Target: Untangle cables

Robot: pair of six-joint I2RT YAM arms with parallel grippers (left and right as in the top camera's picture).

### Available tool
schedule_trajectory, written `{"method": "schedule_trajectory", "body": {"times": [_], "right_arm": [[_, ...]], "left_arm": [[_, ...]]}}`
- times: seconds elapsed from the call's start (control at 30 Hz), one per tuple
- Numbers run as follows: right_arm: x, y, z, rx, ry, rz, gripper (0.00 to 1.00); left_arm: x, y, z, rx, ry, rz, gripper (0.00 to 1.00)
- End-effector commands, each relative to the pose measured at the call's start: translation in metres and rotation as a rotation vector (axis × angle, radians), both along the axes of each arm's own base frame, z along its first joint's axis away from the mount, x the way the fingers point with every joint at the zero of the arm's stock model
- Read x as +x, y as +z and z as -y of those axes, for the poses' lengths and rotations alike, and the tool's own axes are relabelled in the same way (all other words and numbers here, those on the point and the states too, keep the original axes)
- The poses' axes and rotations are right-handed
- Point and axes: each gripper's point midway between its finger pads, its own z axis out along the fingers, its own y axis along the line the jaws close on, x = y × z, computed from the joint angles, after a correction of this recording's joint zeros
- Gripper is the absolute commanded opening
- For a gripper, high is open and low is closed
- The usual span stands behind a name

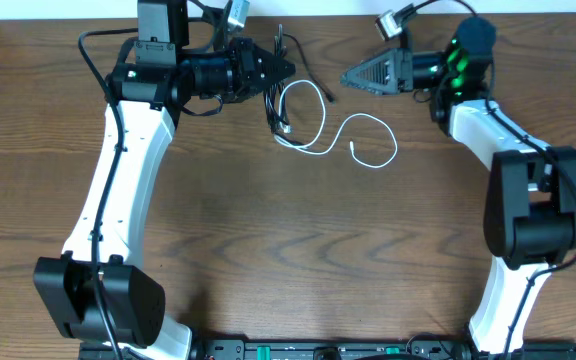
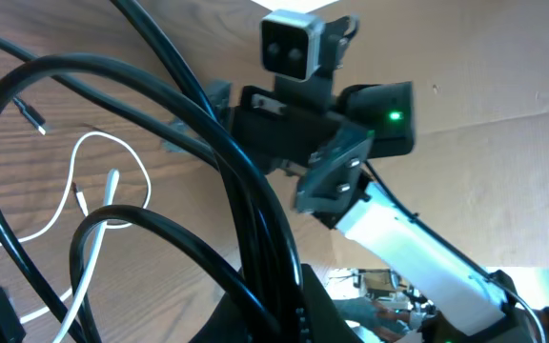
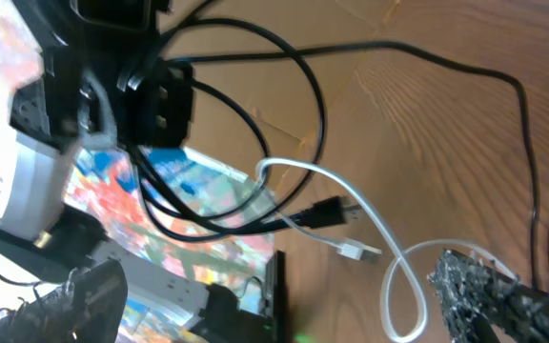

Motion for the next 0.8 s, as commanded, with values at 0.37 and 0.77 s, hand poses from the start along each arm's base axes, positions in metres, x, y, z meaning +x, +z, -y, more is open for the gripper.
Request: {"method": "schedule_trajectory", "body": {"times": [0.37, 0.77], "right_arm": [[-0.014, -0.062, -0.066, 0.015, 0.080, 0.165, 0.96], [0.026, -0.145, -0.060, -0.108, -0.146, -0.088, 0.01]], "left_arm": [[0.000, 0.004, -0.003, -0.020, 0.006, -0.016, 0.08], [0.002, -0.001, -0.005, 0.004, 0.029, -0.031, 0.08]]}}
